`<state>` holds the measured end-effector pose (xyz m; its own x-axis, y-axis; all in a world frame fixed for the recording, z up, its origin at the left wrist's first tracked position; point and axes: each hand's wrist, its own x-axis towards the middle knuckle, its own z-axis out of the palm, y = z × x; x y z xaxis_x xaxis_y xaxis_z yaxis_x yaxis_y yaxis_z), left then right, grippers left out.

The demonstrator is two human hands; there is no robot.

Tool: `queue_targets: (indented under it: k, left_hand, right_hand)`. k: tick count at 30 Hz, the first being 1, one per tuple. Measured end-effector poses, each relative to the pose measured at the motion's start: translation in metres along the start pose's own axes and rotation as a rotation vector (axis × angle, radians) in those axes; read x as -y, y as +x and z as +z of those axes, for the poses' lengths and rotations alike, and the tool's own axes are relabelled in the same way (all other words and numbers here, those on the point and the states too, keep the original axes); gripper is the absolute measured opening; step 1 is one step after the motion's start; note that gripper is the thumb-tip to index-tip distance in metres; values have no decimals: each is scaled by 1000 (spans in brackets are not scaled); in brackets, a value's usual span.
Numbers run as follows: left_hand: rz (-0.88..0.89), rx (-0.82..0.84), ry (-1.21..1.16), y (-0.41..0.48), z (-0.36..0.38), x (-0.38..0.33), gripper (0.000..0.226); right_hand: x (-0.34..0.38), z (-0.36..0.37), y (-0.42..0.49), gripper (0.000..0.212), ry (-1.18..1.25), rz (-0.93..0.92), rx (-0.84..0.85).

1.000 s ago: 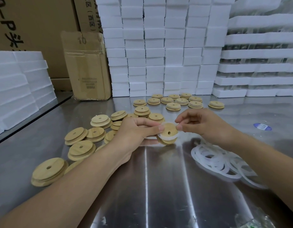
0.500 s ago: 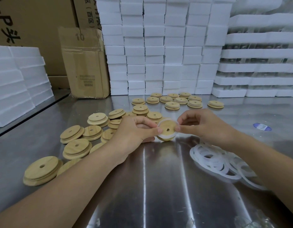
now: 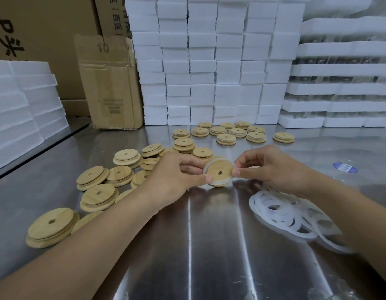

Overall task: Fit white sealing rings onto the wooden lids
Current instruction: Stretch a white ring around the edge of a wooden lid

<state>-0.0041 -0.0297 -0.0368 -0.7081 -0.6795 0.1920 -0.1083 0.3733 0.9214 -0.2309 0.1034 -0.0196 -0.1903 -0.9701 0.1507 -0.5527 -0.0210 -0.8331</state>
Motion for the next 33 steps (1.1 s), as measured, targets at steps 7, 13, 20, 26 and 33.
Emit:
queue_targets:
  k: [7, 13, 20, 26, 33]
  left_hand:
    - [10, -25, -5, -2, 2, 0, 24]
    - [11, -89, -103, -3, 10, 0, 21]
    - [-10, 5, -127, -5, 17, -3, 34]
    - [-23, -12, -208, -8, 18, -6, 19]
    - [-37, -60, -266, -7, 16, -6, 18]
  right_hand:
    - [0, -3, -2, 15, -118, 16, 26]
    - [1, 1, -2, 20, -9, 7, -26]
    - [12, 6, -1, 7, 96, -84, -186]
    - [17, 17, -2, 9, 37, -129, -242]
    - [19, 15, -2, 13, 27, -87, -233]
